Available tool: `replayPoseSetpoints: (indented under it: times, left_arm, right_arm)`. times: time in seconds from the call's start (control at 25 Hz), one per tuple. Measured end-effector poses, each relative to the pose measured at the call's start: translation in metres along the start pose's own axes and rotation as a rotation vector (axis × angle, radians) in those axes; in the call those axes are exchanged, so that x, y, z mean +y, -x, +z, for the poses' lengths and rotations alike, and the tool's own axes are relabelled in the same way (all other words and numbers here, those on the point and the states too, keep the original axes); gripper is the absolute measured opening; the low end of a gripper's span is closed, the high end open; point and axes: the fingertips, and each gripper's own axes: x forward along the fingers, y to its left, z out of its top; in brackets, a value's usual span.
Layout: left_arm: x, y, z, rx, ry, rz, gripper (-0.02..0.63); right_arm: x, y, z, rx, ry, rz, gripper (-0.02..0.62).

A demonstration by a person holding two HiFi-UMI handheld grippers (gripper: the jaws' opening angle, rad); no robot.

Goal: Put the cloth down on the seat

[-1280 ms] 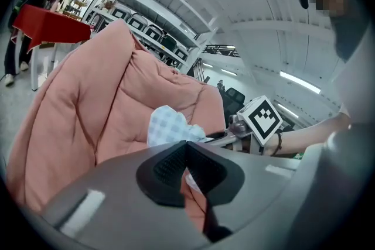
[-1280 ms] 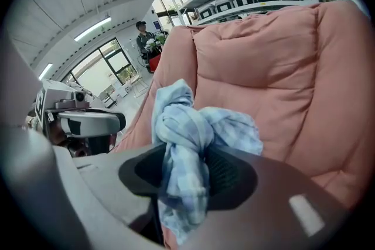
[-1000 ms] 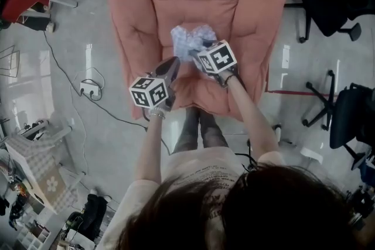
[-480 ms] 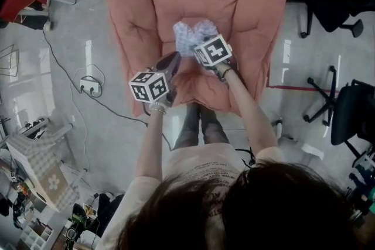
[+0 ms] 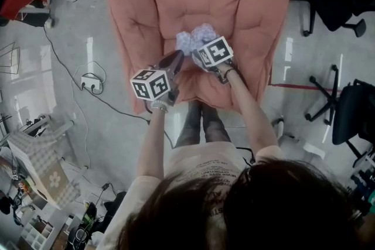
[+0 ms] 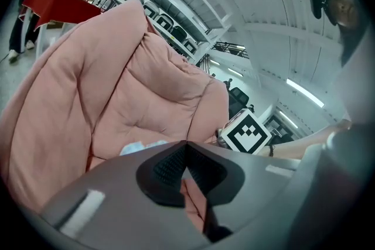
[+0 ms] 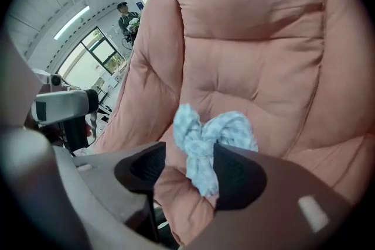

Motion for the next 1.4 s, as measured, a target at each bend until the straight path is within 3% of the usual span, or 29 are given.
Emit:
replayPoseSetpoints:
  times: [0.28, 0.68, 0.88, 1.16, 1.4]
  left_arm:
    - [0.001, 0.002, -0.006, 0.003, 0.01, -0.002, -0.014]
    - [-0.004, 0.003, -0.009, 0.007, 0.011, 0.0, -0.014]
    - [-0.006, 0.011, -0.01, 0.0, 0.01, 0.008, -0.014]
    - [-0.025, 0.018, -0.009, -0.016, 0.002, -0.003, -0.014]
    - [-0.049, 0.031, -0.009, -0.025, -0.01, -0.034, -0.014]
  right_arm:
    - [0.001, -0.003, -0.014, 0.007, -0.02, -0.002, 0.242]
    - [0.009, 0.005, -0.003, -0.028, -0.029, 0.04, 0.24]
    - [0.016, 0.018, 0.005, -0.102, -0.023, 0.052, 0.179]
    - [0.032, 0.045, 0.01, -0.2, -0.034, 0.116, 0.164]
    - [0.047, 0.077, 0.01, -0.286, -0.037, 0.143, 0.111]
